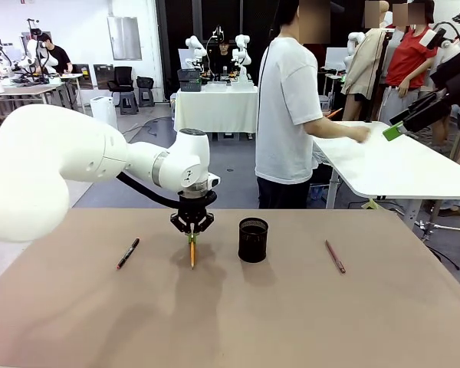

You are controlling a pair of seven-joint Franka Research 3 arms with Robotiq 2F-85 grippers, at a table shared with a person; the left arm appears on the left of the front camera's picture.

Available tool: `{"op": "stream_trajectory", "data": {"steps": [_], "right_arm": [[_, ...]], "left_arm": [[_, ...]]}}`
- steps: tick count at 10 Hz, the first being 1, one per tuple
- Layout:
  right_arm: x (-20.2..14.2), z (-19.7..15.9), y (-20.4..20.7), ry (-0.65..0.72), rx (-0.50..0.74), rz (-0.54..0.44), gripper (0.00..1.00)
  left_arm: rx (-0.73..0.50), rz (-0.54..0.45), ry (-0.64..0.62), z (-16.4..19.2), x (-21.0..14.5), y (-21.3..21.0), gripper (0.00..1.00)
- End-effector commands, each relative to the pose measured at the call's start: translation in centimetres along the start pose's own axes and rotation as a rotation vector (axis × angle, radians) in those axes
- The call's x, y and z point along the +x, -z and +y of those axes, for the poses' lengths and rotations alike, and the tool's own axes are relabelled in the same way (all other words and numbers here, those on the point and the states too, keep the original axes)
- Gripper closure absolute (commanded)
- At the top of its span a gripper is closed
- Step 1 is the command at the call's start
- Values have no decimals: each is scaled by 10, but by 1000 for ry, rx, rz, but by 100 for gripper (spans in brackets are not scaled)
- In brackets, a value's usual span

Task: Place the pens into the pen holder.
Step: Pick up a writing instrument from the table and place it into the Pen holder.

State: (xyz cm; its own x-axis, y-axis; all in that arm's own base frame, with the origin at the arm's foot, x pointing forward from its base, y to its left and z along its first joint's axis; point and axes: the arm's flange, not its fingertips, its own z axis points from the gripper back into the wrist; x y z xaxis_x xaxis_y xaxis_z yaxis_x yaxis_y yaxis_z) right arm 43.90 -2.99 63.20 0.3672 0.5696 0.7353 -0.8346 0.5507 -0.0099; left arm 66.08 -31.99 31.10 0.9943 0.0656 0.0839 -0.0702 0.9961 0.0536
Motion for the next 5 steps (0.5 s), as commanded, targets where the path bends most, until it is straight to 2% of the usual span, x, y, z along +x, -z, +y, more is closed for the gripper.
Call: {"op": "stream_trajectory", "data": {"steps": [1,3,5], "right_arm": [[1,0,-1,-3,3,-7,0],[1,0,-1,-3,3,-7,0],[1,0,-1,-3,3,-7,0]], "left_arm": [[3,20,-10,10,-1,-2,100],[-32,30,5,14,-1,-3,100],[-210,5,69,21,-7,-28,100]]}}
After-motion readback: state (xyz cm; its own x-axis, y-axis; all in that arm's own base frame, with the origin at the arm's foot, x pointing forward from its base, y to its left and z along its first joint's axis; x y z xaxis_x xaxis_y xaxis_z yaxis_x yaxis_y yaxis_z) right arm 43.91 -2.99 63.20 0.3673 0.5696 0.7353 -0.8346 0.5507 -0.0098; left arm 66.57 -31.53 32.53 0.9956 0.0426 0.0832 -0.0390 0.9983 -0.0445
